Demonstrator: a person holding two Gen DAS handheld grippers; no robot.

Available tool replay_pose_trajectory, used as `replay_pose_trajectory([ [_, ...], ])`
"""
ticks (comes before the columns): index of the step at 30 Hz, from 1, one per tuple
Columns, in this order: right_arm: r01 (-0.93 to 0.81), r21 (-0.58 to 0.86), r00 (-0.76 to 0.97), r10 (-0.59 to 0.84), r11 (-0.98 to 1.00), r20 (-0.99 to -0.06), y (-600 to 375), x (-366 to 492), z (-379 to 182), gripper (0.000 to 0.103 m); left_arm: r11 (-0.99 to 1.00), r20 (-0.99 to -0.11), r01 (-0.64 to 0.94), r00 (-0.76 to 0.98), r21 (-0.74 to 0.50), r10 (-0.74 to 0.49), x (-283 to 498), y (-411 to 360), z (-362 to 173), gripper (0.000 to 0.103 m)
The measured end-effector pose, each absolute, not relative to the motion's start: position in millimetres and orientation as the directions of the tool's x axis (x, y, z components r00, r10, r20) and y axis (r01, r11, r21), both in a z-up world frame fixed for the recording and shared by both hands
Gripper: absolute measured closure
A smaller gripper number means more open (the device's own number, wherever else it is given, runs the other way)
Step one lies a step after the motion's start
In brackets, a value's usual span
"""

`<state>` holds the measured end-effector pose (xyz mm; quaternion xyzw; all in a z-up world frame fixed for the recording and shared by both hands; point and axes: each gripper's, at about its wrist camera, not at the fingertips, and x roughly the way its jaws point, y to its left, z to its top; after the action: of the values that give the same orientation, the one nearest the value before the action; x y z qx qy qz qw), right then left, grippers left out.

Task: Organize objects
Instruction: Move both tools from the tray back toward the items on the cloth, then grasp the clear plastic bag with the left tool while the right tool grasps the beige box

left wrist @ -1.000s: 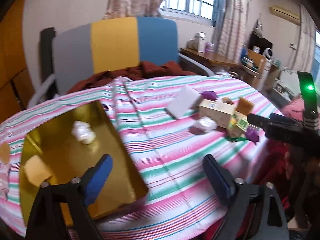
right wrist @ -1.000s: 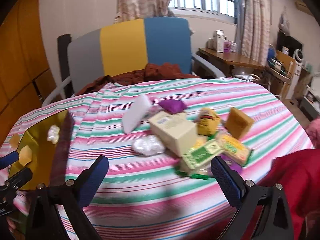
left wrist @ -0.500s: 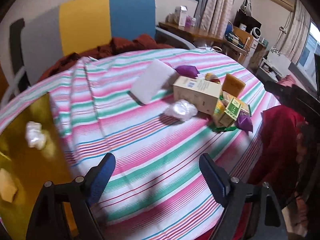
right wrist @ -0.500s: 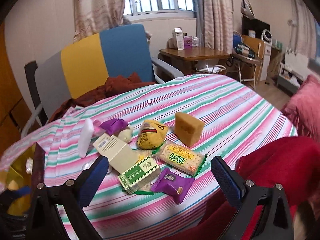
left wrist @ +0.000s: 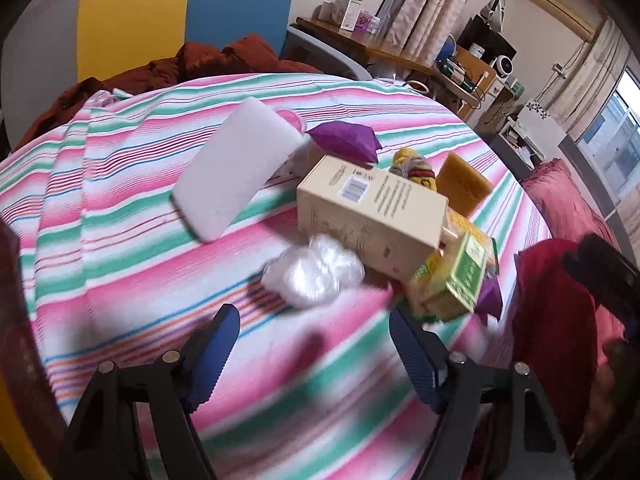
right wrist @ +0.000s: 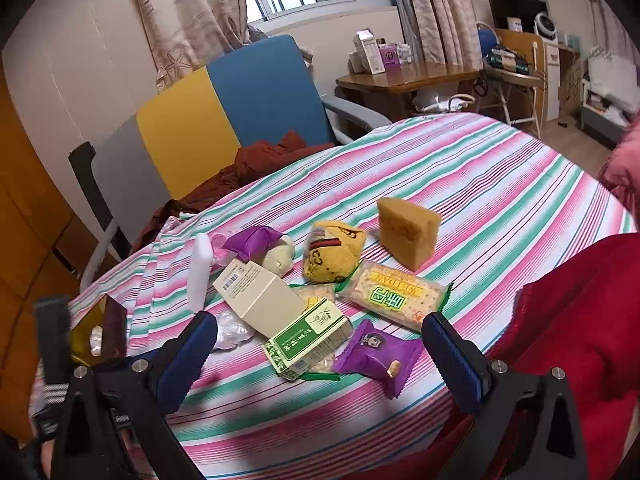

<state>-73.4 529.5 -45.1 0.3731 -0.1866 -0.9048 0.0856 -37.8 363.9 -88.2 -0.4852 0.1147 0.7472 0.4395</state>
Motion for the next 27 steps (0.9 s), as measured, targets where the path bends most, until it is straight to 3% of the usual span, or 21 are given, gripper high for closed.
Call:
replay_pose_trajectory([
  [6, 0.017, 0.441, -0.686, -0.332, -0.897, -0.648, 533, -77, -49, 0.000, -0.558, -0.835, -0.810, -0.173, -0.181, 0.522, -45, 389, -98, 0.025],
  [7, 0.019, 0.442, -0.682, -0.335, -0.897, -0.650, 532, -78, -50, 0.000, -0.543, -0.837, -0.823, -0.175, -0.165, 0.519, -45, 393, -100, 0.028],
  [8, 0.023, 0.442, -0.679, -0.339, -0.897, -0.651, 532, -79, -50, 0.000, -0.528, -0.842, -0.834, -0.162, -0.161, 0.514, -47, 395, -103, 0.043],
  [13, 0.030, 0.438, -0.670, -0.343, -0.899, -0.658, 530, -80, -51, 0.000, -0.502, -0.838, -0.836, -0.099, -0.223, 0.536, -45, 379, -111, 0.060],
  [22, 0.071, 0.394, -0.609, -0.353, -0.916, -0.710, 519, -87, -53, 0.000, -0.577, -0.821, -0.793, -0.188, -0.197, 0.539, -19, 299, -106, 0.060],
  [27, 0.194, 0.333, -0.519, -0.385, -0.923, -0.763, 495, -104, -50, 0.000, -0.558, -0.808, -0.808, -0.197, -0.187, 0.556, -9, 277, -109, 0.060],
])
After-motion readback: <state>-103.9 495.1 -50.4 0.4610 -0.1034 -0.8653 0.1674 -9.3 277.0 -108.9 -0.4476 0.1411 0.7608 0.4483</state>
